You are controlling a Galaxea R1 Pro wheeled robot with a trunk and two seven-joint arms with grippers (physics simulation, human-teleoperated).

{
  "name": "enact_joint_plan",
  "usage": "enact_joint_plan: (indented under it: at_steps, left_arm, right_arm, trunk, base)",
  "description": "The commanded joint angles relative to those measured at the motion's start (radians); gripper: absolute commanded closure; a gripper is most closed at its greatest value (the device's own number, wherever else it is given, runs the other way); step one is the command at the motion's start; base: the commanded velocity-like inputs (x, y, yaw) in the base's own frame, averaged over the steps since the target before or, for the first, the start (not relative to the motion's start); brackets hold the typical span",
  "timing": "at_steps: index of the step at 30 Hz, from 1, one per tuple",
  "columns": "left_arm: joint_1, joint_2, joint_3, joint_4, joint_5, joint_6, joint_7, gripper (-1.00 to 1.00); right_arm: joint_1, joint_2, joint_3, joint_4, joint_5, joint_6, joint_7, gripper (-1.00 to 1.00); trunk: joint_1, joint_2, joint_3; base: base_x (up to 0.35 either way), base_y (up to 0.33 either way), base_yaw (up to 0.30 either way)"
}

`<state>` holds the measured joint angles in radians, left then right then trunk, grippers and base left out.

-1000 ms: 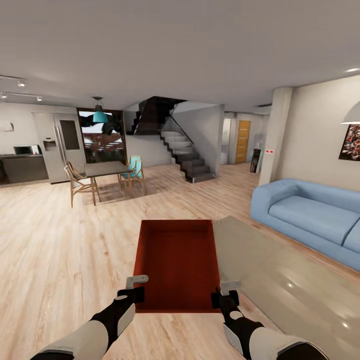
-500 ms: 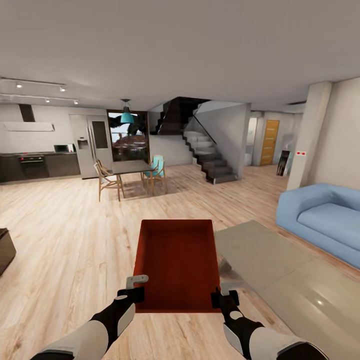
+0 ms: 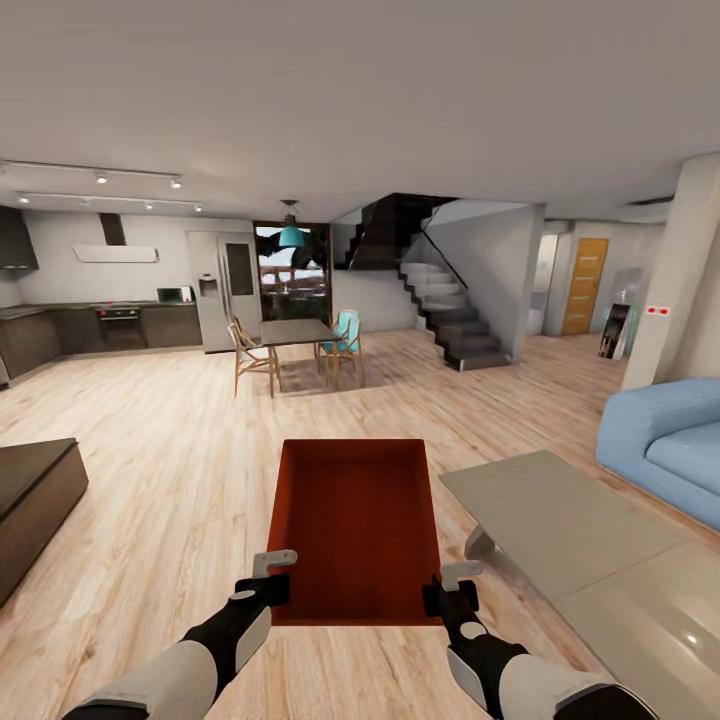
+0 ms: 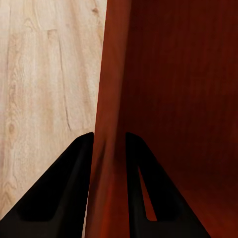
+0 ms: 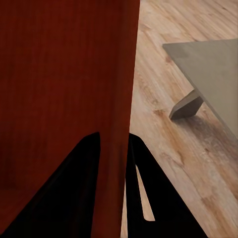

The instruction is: Move the two storage containers from the living room to the garage. In the garage, place one container on the floor and stack the other container on top of it (either order is fine).

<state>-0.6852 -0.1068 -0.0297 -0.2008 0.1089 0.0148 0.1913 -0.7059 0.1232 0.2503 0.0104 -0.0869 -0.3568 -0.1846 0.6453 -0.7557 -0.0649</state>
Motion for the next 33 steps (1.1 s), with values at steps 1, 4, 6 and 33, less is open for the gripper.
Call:
enact_joint_plan:
  at_steps: [1,4,6,33]
  left_arm:
    - [-0.001,0.016,0.014,0.002,0.008,0.002,0.027,1.00]
    - [-0.001,0.016,0.014,0.002,0.008,0.002,0.027,1.00]
    - [-0.001,0.016,0.014,0.002,0.008,0.002,0.027,1.00]
    - [-0.001,0.020,0.014,0.007,0.008,0.002,0.027,1.00]
  right_arm:
    - [-0.001,0.000,-0.003,-0.003,-0.003,-0.005,-0.002,1.00]
    - [-0.001,0.000,-0.003,-0.003,-0.006,-0.005,-0.003,1.00]
    - [-0.001,0.000,-0.003,-0.003,-0.006,-0.005,-0.003,1.00]
    - [-0.001,0.001,-0.002,-0.003,-0.007,-0.005,-0.004,1.00]
  trunk:
    - [0.000,-0.001,-0.002]
    - [0.000,-0.001,-0.002]
    - [0.000,-0.001,-0.002]
    - [0.000,-0.001,-0.002]
  base:
    - [0.000,0.000,0.017]
    - [0.000,0.000,0.007]
    - [0.000,0.000,0.002]
    - [0.237,0.000,0.000]
